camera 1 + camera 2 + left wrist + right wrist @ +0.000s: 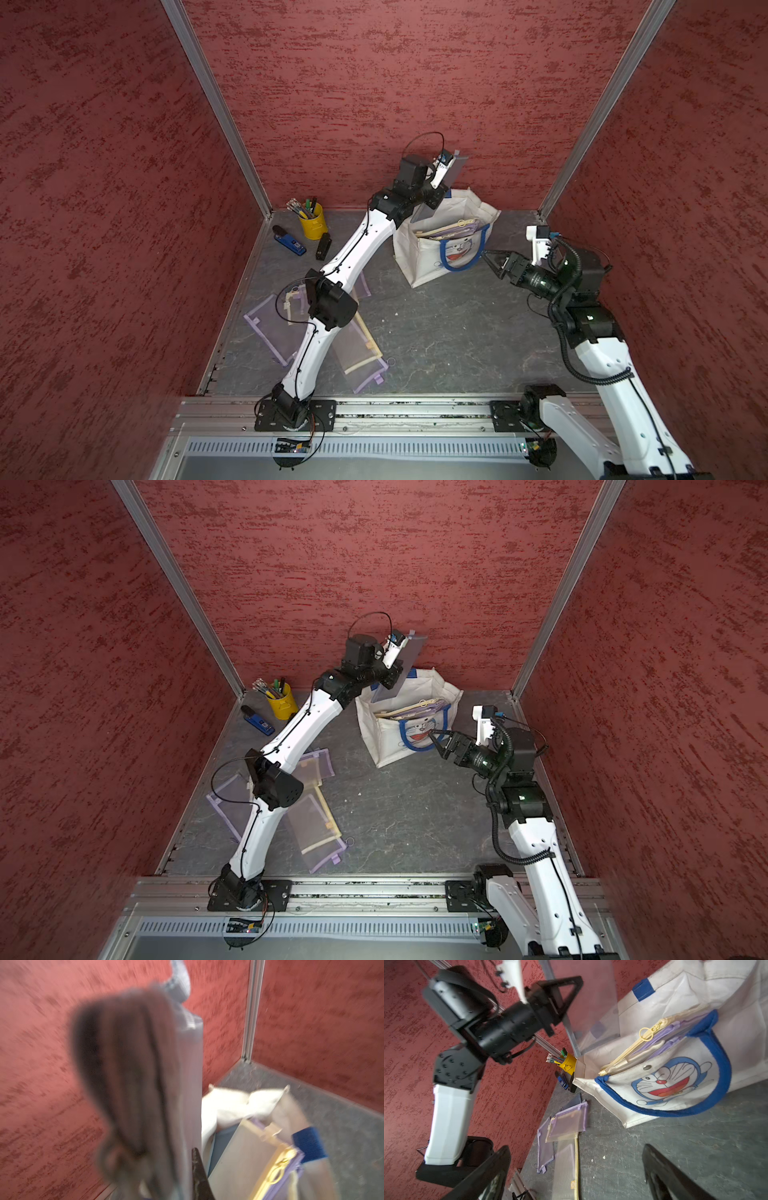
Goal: Put the pencil pouch into the canvas bag
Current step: Place the pencil pouch in the canvas bag.
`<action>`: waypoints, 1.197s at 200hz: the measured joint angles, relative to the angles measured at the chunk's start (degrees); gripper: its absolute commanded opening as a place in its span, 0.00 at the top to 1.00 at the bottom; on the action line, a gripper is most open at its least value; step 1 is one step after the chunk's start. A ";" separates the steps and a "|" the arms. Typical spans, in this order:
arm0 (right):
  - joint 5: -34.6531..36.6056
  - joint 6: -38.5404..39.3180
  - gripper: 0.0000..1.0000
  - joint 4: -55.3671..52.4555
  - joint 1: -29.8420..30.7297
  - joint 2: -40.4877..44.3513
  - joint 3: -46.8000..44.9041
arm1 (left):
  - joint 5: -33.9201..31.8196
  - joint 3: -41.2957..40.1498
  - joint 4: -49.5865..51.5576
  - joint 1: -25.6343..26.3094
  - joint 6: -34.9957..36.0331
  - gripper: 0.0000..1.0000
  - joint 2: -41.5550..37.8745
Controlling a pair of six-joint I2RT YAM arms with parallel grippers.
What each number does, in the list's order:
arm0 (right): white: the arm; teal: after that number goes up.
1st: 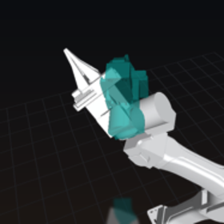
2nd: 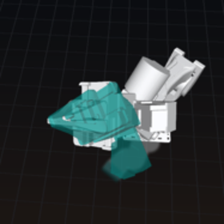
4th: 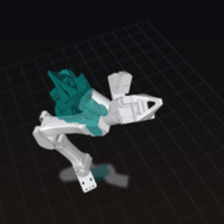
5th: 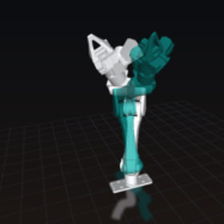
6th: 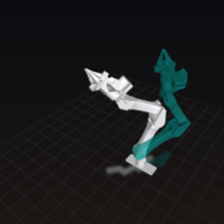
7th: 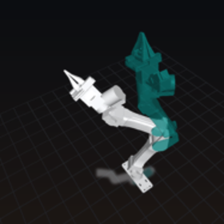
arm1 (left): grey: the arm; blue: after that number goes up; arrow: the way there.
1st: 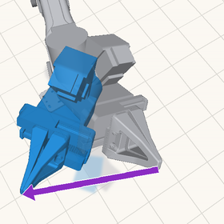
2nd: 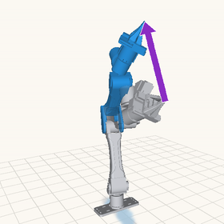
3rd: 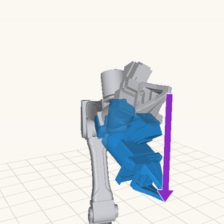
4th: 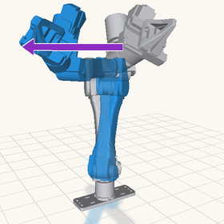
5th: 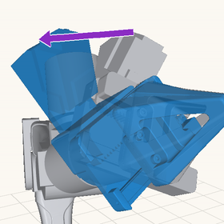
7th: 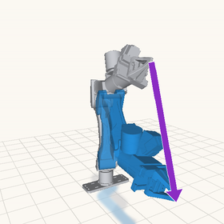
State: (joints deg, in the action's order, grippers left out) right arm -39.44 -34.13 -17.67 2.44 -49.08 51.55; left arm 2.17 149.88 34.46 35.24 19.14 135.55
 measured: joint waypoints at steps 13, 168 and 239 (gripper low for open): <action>0.66 0.57 0.01 -2.19 0.00 0.11 0.87 | -0.87 -1.73 0.04 -0.17 2.54 1.00 2.12; 2.45 3.08 0.01 -8.50 0.00 0.42 1.53 | 0.42 -9.35 -2.40 2.45 10.12 0.65 3.06; 2.99 4.81 0.01 -7.82 0.00 0.31 1.53 | 0.76 -15.02 0.98 4.28 6.43 0.41 -8.07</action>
State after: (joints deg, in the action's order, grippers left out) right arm -36.45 -29.32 -25.50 2.44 -48.77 53.08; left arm 2.94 134.87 35.44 39.53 25.56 127.48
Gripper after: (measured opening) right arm 0.987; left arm 0.557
